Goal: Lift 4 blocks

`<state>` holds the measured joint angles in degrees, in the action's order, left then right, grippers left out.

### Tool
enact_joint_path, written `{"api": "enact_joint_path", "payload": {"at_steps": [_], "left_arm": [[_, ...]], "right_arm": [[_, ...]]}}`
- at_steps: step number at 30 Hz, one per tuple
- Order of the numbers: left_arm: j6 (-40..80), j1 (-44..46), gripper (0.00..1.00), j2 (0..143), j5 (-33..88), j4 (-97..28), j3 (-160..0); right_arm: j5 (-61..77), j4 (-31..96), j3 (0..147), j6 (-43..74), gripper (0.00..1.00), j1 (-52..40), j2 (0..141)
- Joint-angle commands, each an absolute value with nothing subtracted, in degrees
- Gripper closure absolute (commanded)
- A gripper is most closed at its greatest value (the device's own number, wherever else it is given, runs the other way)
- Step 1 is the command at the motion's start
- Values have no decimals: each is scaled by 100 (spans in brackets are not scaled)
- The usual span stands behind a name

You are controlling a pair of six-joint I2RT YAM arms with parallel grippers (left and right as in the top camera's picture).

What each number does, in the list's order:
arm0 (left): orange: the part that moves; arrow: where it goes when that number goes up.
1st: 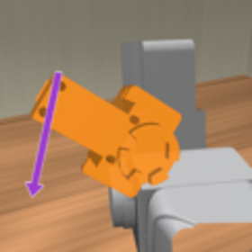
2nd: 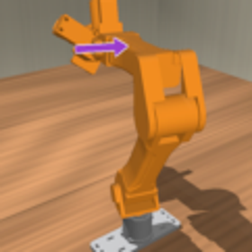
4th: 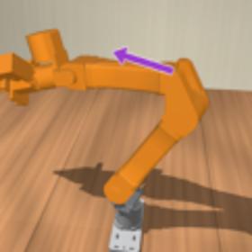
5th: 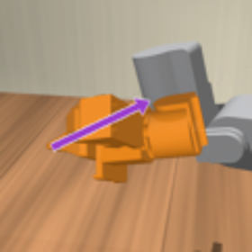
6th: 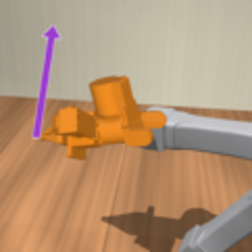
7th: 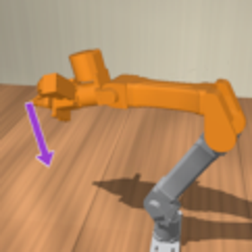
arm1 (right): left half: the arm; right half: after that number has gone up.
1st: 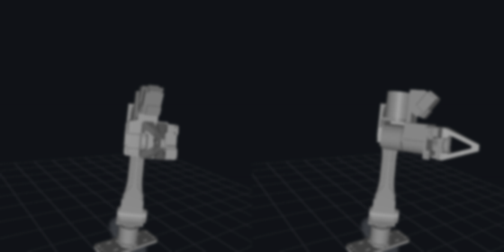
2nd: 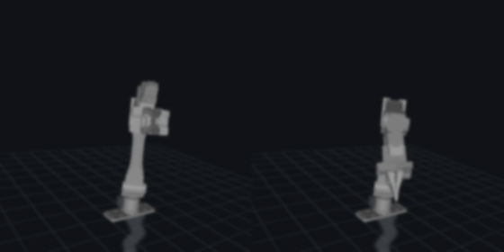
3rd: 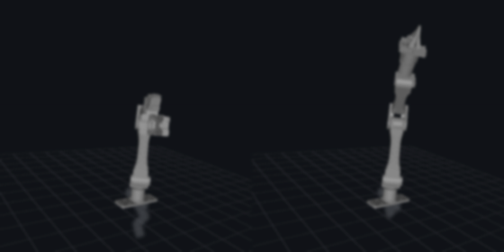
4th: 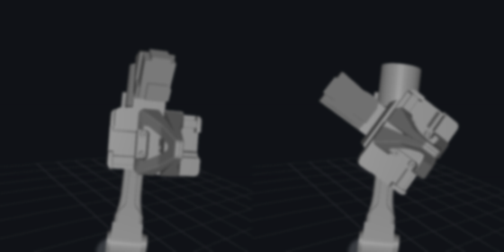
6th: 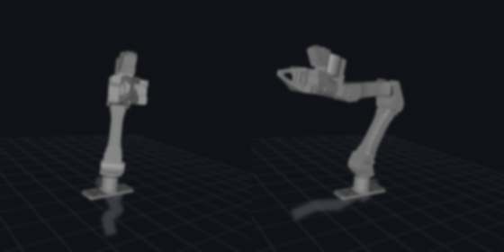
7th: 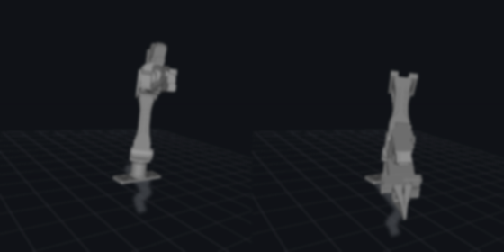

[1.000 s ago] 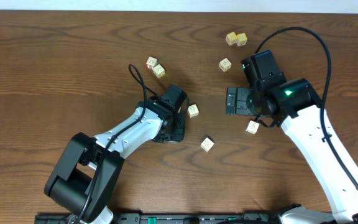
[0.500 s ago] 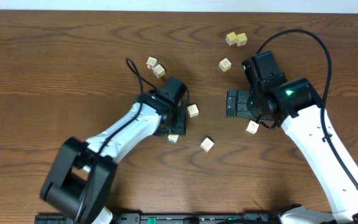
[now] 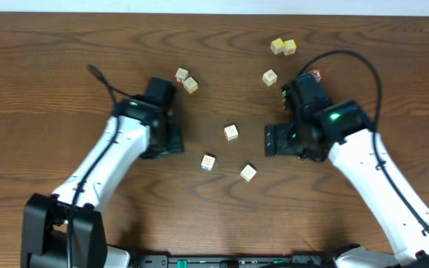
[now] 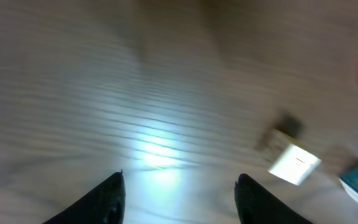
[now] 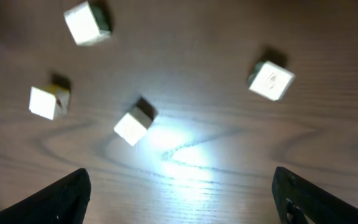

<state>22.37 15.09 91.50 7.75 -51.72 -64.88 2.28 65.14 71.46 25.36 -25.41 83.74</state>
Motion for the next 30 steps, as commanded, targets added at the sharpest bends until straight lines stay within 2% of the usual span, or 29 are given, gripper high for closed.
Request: {"api": "enact_joint_path", "payload": {"at_steps": [1,7,14,18,23,25,28,30], "left_arm": [[2322,899,31,9161,600,-5295,-6554],[2318,169,28,9161,834,-5448,-6547],[2298,95,28,9161,836,-5481,-6497],[2296,93,28,9161,834,-5481,-6495],[2296,93,28,9161,834,-5481,-6495],[2296,93,27,9161,834,-5481,-6495],[2296,93,27,9161,832,-5476,-6495],[2296,93,27,9161,832,-5476,-6495]], "right_arm": [[351,6125,6543,2213,10,-2838,8403],[357,5492,6110,1785,11,-3057,8687],[486,5347,6219,508,12,-3271,9421],[460,5159,6219,108,2,-3503,9900],[462,4831,6219,-126,1,-3673,10108],[464,4694,6219,-209,4,-3699,10106],[480,4558,6219,-290,23,-3723,10123],[478,4534,6217,-290,26,-3723,10156]]}}
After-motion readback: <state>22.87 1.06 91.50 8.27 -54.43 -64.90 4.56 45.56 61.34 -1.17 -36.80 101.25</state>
